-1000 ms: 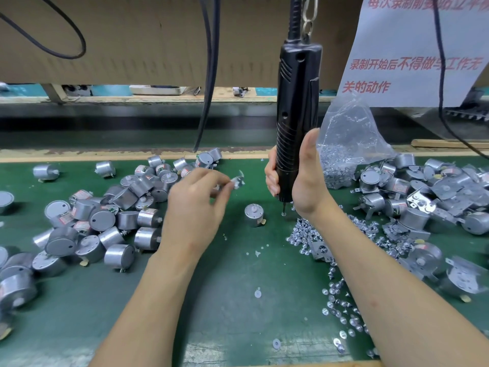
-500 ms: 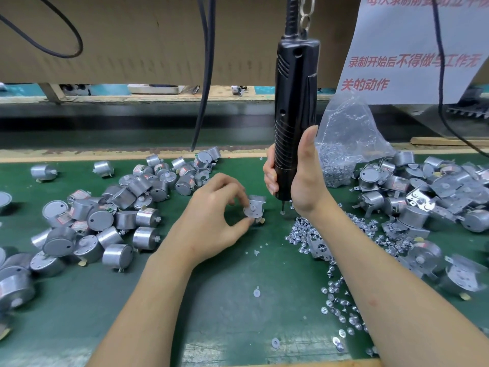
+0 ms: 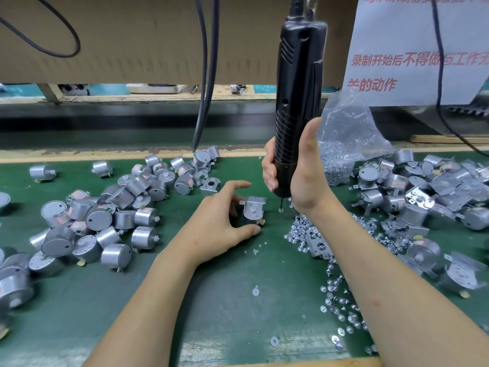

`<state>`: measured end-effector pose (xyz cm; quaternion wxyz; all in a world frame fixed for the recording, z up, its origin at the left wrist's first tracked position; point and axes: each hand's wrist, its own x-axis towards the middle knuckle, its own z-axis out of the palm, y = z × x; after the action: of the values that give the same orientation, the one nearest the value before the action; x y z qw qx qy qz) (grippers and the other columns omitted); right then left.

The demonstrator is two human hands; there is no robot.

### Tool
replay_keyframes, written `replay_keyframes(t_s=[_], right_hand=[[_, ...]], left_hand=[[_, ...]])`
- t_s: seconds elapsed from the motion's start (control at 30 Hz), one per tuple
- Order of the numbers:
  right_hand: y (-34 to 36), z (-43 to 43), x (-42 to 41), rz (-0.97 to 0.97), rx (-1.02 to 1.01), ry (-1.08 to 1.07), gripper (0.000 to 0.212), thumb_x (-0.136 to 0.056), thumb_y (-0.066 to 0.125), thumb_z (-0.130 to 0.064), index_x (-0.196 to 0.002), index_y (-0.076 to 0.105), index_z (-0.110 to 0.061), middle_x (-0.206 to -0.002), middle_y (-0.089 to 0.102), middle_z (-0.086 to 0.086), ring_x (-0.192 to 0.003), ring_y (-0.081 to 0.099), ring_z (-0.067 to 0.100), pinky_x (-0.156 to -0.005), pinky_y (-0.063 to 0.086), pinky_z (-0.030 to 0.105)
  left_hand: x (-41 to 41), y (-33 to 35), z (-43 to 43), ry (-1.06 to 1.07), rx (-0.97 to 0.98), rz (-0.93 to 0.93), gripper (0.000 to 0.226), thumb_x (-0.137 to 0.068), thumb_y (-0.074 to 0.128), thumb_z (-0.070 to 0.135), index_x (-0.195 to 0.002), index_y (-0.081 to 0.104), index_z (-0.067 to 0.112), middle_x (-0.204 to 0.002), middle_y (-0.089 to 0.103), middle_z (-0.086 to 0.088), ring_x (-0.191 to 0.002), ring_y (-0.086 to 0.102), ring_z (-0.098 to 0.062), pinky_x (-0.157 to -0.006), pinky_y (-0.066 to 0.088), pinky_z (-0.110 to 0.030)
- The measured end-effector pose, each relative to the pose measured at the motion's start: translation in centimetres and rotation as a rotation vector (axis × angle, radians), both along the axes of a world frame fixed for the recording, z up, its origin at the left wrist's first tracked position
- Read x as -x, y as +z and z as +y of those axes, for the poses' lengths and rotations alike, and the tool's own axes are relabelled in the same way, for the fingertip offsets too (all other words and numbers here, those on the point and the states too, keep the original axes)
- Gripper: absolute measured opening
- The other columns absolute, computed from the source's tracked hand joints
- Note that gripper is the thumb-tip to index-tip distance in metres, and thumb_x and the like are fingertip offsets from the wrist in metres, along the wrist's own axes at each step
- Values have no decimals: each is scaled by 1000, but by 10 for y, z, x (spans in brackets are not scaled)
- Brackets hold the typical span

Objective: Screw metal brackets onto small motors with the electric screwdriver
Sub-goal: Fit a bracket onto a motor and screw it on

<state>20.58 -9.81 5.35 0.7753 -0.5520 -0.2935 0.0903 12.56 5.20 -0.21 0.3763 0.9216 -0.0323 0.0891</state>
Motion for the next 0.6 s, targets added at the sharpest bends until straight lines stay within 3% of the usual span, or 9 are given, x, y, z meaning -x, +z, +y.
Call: replay_keyframes(t_s=[0.13, 0.3, 0.6], right_hand=[[3, 0, 1, -12, -17, -6, 85, -55, 45, -103, -60, 53, -18, -49, 47, 2, -38, 41, 19, -45, 37, 23], [4, 1, 4, -22, -2, -15, 92, -54, 45, -103, -63, 50, -12, -49, 45, 3, -38, 40, 19, -46, 36, 25], [5, 1, 6, -16, -19, -10, 87, -55, 46, -102, -61, 51, -15, -49, 45, 2, -38, 40, 19, -45, 36, 24]], left_hand=[[2, 5, 1, -42, 0, -18, 53, -78, 79, 33, -126, 56, 34, -99, 58, 35, -89, 57, -5, -75, 41, -9], [2, 5, 1, -47, 50, -14, 38, -81, 79, 28, -114, 61, 33, -100, 63, 30, -84, 61, -8, -78, 48, -20], [2, 5, 1, -50, 65, -31, 38, -79, 81, 29, -112, 62, 30, -98, 66, 20, -82, 61, -4, -73, 46, -12]])
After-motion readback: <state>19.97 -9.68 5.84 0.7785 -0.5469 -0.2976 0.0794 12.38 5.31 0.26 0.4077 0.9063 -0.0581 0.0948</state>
